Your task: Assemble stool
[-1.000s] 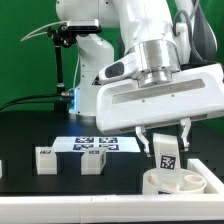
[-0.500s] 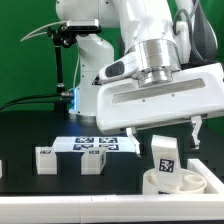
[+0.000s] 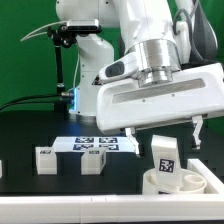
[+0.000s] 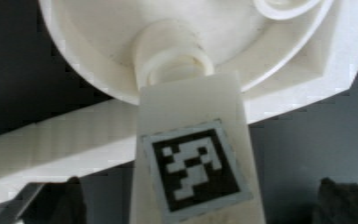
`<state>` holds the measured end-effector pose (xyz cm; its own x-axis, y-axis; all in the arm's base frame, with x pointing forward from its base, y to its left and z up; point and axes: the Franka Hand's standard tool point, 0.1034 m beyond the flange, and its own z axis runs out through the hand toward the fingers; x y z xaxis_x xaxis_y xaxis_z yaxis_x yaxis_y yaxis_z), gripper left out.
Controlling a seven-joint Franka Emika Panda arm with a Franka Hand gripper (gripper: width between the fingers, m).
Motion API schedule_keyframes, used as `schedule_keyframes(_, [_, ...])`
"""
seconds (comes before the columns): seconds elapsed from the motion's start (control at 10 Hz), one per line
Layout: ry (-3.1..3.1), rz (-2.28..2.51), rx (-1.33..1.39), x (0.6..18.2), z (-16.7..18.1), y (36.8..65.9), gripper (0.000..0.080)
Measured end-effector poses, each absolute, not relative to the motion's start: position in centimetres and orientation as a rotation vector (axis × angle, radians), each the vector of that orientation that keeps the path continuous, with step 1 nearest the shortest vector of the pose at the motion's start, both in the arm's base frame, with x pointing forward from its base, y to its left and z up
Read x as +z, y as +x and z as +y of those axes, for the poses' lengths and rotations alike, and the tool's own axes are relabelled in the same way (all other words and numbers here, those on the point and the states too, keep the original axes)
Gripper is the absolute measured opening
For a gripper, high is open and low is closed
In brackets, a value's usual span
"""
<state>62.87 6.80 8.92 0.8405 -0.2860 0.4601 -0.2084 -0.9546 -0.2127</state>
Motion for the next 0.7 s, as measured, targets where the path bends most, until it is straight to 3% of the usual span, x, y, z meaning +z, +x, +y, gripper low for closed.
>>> schedule_keyframes(0.2, [-2.874,0.356,-0.671,11.1,7.61,62.96,0.0649])
schedule_keyframes(0.5, [-2.878,0.35,-0.65,10.9,7.85,63.06,0.0649])
schedule_keyframes(0.7, [-2.924,0.247,-0.386,10.28,7.03,62.31,0.0649])
